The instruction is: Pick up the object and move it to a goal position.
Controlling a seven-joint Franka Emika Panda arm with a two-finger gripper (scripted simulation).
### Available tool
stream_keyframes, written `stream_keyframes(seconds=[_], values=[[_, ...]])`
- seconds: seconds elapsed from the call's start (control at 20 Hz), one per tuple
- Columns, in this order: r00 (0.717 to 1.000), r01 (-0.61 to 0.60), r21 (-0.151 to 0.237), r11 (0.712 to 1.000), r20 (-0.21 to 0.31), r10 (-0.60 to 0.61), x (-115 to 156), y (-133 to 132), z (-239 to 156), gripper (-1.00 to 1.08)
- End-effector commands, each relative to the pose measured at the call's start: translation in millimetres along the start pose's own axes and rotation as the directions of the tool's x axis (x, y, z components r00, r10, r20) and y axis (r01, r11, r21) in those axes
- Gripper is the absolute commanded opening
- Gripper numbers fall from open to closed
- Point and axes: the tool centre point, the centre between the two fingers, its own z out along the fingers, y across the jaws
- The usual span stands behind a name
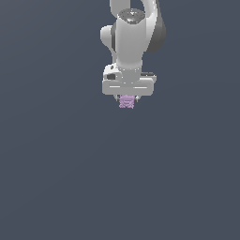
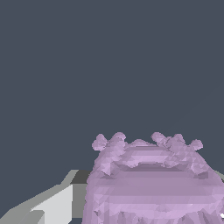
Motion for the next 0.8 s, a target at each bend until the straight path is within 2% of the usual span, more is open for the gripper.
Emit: stream_keyframes(seconds=[0.0,0.35,0.75], values=[[1.000,0.000,0.000,1.000,0.001,0.000,0,-5,-21,-1.00],[1.000,0.000,0.000,1.000,0.002,0.000,1,-16,-60,-1.00],[1.000,0.000,0.000,1.000,0.002,0.000,3,-21,-74,-1.00]])
